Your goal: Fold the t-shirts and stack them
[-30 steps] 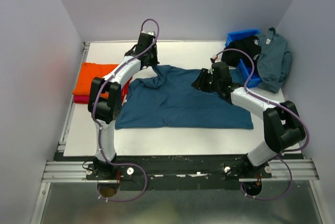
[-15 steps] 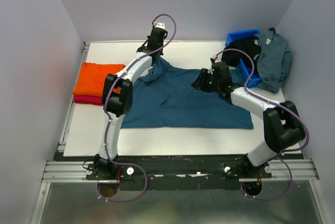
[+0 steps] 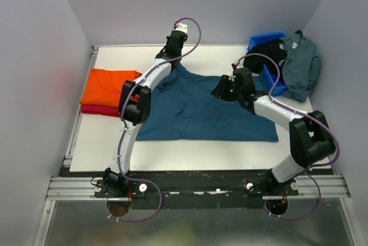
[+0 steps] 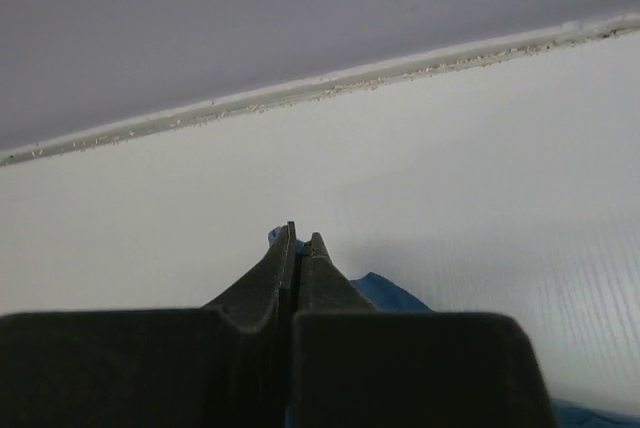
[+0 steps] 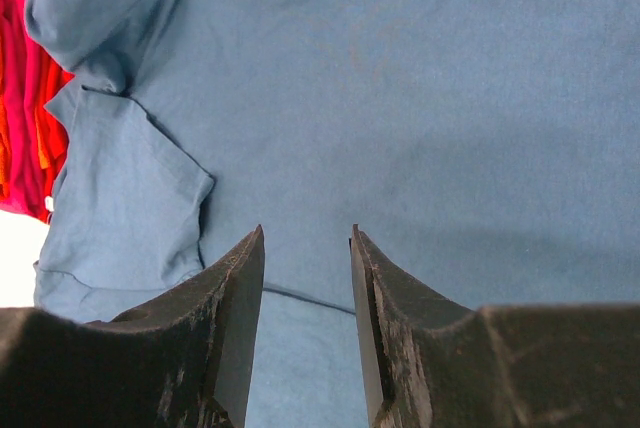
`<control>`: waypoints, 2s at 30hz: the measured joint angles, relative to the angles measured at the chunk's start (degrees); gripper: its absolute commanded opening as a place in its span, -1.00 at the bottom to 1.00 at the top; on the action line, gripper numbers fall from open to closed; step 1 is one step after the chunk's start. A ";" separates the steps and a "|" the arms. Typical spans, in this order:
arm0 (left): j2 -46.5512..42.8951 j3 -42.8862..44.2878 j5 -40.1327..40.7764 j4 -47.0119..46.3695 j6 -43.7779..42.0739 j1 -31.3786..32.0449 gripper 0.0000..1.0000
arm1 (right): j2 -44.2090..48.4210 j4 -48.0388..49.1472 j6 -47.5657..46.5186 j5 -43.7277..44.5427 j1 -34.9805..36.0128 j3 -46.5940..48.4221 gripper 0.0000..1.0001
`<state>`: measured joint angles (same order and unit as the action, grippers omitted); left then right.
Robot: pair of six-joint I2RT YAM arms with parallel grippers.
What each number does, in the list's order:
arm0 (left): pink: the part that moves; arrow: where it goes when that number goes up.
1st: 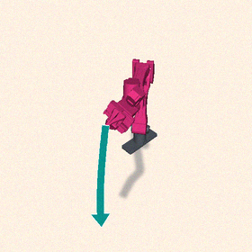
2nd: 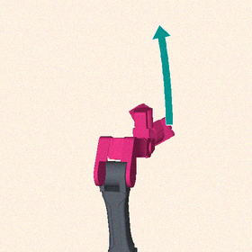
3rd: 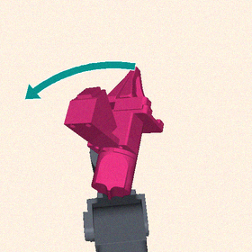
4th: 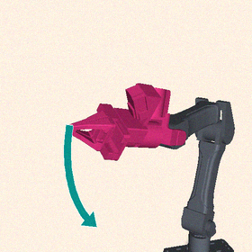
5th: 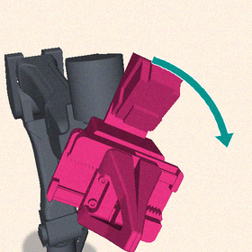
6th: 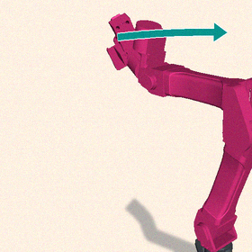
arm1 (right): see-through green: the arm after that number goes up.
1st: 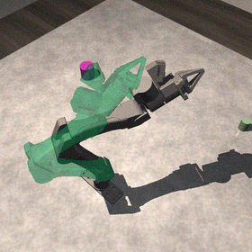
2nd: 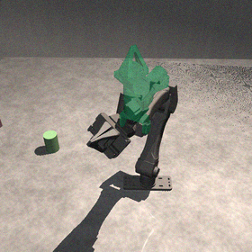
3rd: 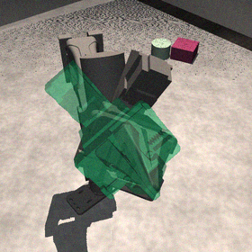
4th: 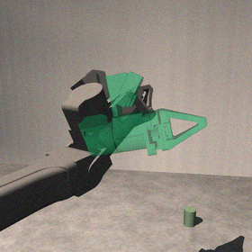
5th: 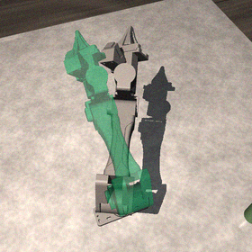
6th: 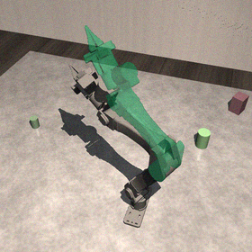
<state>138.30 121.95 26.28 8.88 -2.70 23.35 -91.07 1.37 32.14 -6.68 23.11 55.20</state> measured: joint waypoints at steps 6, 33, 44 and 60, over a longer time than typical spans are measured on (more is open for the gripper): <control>4.66 7.87 -1.57 -0.87 -1.75 0.04 -1.00 | 0.00 -0.02 0.00 0.00 -0.22 0.00 -0.04; -1.36 -1.22 -6.69 -7.85 -1.57 -0.39 -1.00 | -19.19 -26.53 -7.76 13.79 -13.40 32.50 -0.16; -1.33 -4.94 -5.66 -6.19 -0.92 -5.70 -1.00 | -33.90 -38.45 -12.61 19.50 -16.33 55.10 -0.14; -1.33 -7.87 -4.26 -6.32 -2.23 -6.36 -1.00 | -51.93 -50.99 -16.72 21.03 -21.16 80.52 -0.15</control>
<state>136.97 114.08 22.02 2.57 -4.93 16.99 -143.00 -49.63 15.42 14.35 1.96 135.72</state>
